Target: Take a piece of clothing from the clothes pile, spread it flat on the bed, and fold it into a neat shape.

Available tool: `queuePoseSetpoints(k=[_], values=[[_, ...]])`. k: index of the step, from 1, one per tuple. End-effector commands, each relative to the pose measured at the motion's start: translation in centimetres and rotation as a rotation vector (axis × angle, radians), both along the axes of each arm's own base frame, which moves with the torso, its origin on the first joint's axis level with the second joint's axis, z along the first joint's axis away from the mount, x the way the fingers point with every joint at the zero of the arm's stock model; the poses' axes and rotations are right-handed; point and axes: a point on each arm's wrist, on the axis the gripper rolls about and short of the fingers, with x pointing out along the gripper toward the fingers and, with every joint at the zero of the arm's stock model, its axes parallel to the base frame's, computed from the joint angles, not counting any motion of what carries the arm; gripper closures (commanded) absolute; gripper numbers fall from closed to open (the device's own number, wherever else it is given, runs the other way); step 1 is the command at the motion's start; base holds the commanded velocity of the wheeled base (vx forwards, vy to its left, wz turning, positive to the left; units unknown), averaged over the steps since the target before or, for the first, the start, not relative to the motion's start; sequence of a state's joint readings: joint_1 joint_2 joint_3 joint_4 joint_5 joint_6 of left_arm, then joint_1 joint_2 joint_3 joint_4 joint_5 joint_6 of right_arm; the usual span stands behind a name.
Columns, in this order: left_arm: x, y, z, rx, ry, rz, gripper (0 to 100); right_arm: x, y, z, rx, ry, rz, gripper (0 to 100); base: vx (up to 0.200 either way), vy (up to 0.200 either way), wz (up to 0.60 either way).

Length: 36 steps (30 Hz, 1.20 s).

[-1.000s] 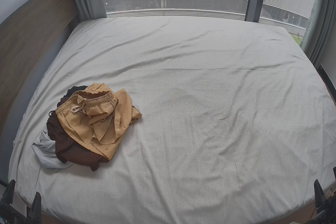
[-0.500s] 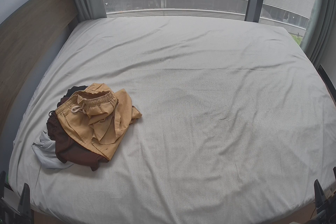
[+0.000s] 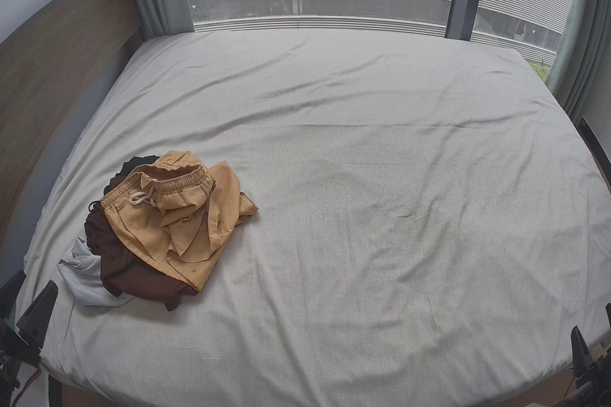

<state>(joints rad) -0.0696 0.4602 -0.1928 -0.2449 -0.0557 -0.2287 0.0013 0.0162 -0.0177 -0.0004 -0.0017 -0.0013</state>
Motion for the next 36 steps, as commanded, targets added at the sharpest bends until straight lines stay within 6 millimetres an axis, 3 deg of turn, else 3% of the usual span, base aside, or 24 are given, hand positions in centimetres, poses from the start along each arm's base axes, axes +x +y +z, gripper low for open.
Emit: queuePoseSetpoints(k=[1, 9, 14, 20, 36], values=[[3.1, -0.4, 1.0, -0.034, 0.119, -0.048, 0, 0.0, 0.0, -0.5, 0.000, 0.007, 0.000, 0, 0.000, 0.000, 0.00], [5.3, -0.8, 2.6, -0.034, 0.161, -0.082, 0, 0.0, 0.0, -0.5, -0.002, 0.007, 0.000, 0, 0.000, 0.000, 0.00], [8.9, -1.1, 5.0, -0.033, 0.187, -0.087, 0, 0.0, 0.0, -0.5, -0.002, 0.007, 0.000, 0, 0.000, 0.000, 0.00], [12.2, -1.5, 5.9, -0.023, 0.229, -0.103, 0, 0.0, 0.0, -0.5, -0.002, 0.005, 0.000, 0, 0.000, 0.000, 0.00], [19.9, -1.6, 5.3, -0.006, 0.278, -0.101, 0, 0.0, 0.0, -0.5, -0.002, 0.007, 0.000, 0, 0.000, 0.000, 0.00]])
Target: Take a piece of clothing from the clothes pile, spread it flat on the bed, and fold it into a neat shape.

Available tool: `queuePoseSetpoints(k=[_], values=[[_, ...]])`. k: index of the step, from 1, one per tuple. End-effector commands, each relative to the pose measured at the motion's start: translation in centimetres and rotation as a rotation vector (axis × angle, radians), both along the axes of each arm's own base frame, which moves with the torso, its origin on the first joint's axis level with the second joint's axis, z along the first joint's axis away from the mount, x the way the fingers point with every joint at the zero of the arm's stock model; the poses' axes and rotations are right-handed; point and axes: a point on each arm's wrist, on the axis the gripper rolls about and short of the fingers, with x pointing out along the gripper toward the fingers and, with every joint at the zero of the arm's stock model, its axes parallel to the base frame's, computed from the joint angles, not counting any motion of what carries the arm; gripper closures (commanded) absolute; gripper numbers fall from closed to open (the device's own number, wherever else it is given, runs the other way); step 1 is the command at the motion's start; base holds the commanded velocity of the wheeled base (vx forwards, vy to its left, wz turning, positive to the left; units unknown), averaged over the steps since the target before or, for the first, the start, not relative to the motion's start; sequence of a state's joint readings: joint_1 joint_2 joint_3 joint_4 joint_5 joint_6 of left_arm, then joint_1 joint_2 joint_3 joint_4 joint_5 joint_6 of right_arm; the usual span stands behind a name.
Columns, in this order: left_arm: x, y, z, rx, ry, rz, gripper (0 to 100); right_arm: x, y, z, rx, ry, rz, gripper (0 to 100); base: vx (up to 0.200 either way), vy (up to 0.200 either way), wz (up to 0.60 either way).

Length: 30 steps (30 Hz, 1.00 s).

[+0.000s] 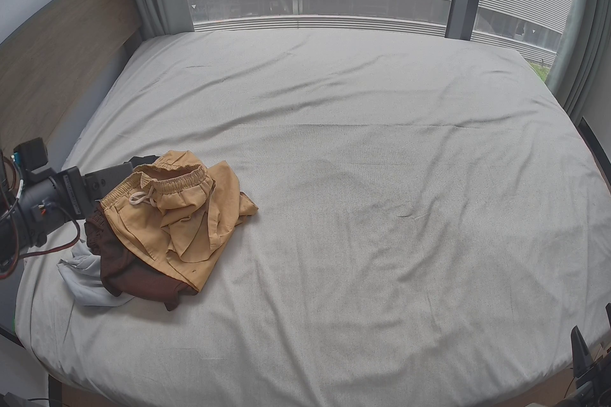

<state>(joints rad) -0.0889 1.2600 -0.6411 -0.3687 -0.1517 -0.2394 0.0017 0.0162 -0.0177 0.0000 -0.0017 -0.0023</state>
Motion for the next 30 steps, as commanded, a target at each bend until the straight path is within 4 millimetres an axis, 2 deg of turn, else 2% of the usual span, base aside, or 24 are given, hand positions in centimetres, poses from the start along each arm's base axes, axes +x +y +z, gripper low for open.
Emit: queuePoseSetpoints(k=[1, 11, 30], values=[[3.2, 0.2, -1.0, 0.000, 0.052, 0.008, 0, 0.0, 0.0, -0.5, -0.001, 0.006, 0.000, 0, 0.000, 0.000, 0.00], [7.3, 0.2, -1.2, 0.011, 0.073, -0.029, 0, 0.0, 0.0, -0.5, -0.001, 0.006, 0.000, 0, 0.000, 0.000, 0.00], [14.3, -0.2, -4.0, -0.004, 0.104, -0.076, 0, 0.0, 0.0, -0.5, -0.001, 0.006, 0.002, 0, 0.000, 0.000, 0.00]])
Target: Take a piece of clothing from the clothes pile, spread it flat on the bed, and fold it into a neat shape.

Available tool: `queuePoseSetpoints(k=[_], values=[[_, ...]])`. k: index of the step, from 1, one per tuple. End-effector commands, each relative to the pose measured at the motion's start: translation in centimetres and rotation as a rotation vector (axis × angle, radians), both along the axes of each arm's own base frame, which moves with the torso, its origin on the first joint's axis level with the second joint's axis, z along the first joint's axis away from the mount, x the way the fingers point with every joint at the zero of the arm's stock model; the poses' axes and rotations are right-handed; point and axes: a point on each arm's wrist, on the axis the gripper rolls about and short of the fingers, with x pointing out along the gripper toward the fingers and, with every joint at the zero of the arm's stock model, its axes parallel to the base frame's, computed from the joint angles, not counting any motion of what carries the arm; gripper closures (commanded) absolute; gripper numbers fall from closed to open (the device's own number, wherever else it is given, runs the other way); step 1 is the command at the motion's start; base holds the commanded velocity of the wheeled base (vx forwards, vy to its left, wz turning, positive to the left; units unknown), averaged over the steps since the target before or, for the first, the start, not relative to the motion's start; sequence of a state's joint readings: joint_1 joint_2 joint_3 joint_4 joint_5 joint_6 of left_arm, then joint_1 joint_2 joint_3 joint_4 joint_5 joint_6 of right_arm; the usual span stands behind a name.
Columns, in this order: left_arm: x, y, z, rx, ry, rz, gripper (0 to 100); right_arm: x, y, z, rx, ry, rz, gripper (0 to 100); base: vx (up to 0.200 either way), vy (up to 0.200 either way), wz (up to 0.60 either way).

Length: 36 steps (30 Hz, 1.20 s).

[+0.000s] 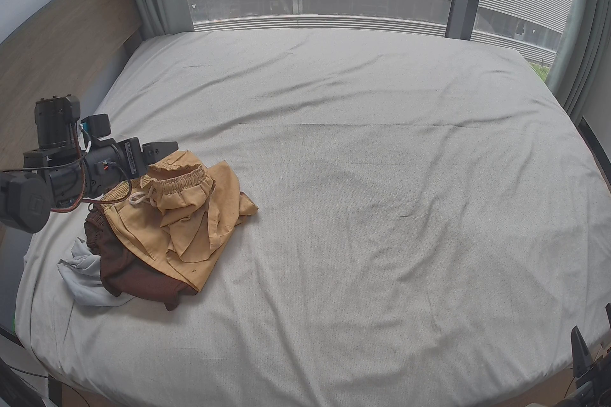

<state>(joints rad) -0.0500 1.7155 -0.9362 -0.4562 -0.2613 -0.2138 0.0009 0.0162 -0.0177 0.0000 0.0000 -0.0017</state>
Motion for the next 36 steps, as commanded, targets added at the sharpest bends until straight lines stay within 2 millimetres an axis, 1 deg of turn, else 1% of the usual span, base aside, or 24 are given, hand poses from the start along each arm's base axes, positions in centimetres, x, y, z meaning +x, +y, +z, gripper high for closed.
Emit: queuePoseSetpoints(k=[1, 7, 9, 14, 17, 25, 27, 32, 36], values=[[2.3, -0.1, -1.7, 0.000, 0.042, -0.004, 0, 0.0, 0.0, -0.5, 0.000, 0.006, 0.001, 0, 0.000, 0.000, 0.00], [4.4, -0.4, -3.3, 0.000, 0.053, -0.010, 0, 0.0, 0.0, -0.5, 0.000, 0.006, 0.001, 0, 0.000, 0.000, 0.00], [5.5, -0.5, -3.9, 0.000, 0.041, -0.010, 0, 0.0, 0.0, -0.5, 0.000, 0.006, 0.001, 0, 0.000, 0.000, 0.00], [7.2, -0.6, -4.9, -0.004, 0.037, -0.011, 0, 0.0, 0.0, -0.5, 0.000, 0.006, 0.001, 0, 0.000, 0.000, 0.00], [7.8, -0.8, -5.4, -0.003, 0.046, -0.014, 0, 0.0, 0.0, -0.5, 0.000, 0.006, 0.001, 0, 0.000, 0.000, 0.00], [9.2, -1.9, -7.0, 0.002, 0.067, -0.041, 0, 0.0, 0.0, -0.5, 0.000, 0.005, 0.001, 0, 0.000, 0.000, 0.00], [9.8, -2.6, -7.3, 0.003, 0.064, -0.053, 0, 0.0, 0.0, -0.5, 0.000, 0.005, 0.002, 0, 0.000, 0.000, 0.00], [10.8, -2.7, -8.2, 0.005, 0.069, -0.052, 0, 0.0, 0.0, -0.5, 0.000, 0.005, 0.001, 0, 0.000, 0.000, 0.00], [11.2, -2.8, -8.7, 0.007, 0.075, -0.054, 0, 0.0, 0.0, -0.5, 0.000, 0.005, 0.001, 0, 0.000, 0.000, 0.00]])
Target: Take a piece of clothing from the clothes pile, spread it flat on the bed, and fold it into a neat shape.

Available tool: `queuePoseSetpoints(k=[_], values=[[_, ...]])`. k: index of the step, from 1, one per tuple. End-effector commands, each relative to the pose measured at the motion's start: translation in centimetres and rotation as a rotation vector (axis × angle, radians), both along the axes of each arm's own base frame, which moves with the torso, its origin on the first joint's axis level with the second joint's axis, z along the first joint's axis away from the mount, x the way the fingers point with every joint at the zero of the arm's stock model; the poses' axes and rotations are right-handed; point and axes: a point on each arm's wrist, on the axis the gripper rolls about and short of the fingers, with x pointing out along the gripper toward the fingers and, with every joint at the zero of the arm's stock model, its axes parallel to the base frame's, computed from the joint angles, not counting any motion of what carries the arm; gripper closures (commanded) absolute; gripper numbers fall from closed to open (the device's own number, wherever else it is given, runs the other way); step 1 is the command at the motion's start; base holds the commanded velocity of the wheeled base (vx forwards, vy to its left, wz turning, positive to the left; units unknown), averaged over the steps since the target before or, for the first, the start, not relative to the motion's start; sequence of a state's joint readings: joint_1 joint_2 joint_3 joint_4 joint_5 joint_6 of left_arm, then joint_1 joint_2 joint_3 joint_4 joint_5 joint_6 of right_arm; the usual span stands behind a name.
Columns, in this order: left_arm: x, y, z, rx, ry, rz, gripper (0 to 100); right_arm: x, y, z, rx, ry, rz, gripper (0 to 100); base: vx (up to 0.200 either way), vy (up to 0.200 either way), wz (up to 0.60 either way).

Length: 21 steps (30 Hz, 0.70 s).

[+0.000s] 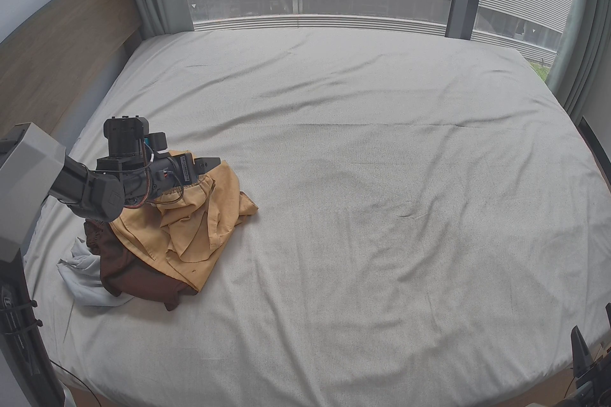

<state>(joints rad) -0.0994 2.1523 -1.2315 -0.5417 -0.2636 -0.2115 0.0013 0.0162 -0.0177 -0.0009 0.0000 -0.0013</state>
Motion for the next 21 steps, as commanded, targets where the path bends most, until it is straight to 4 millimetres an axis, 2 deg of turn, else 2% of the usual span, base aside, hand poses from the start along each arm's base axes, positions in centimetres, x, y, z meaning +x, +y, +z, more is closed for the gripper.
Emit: queuePoseSetpoints(k=[1, 6, 13, 21], values=[[0.6, -0.1, -1.1, 0.002, 0.021, -0.002, 0, 0.0, 0.0, -0.5, 0.000, 0.005, 0.000, 0, 0.000, 0.000, 0.00], [0.5, 0.9, -2.3, 0.031, 0.049, 0.011, 0, 0.0, 0.0, -0.5, 0.000, 0.005, 0.002, 0, 0.000, 0.000, 0.00], [-0.3, 4.2, -3.9, 0.082, 0.094, 0.063, 0, 0.0, 0.0, -0.5, 0.000, 0.005, 0.000, 0, 0.000, 0.000, 0.00], [-0.1, 4.1, -3.3, 0.072, 0.074, 0.049, 0, 0.0, 0.0, -0.5, 0.000, 0.005, 0.002, 0, 0.000, 0.000, 0.00]])
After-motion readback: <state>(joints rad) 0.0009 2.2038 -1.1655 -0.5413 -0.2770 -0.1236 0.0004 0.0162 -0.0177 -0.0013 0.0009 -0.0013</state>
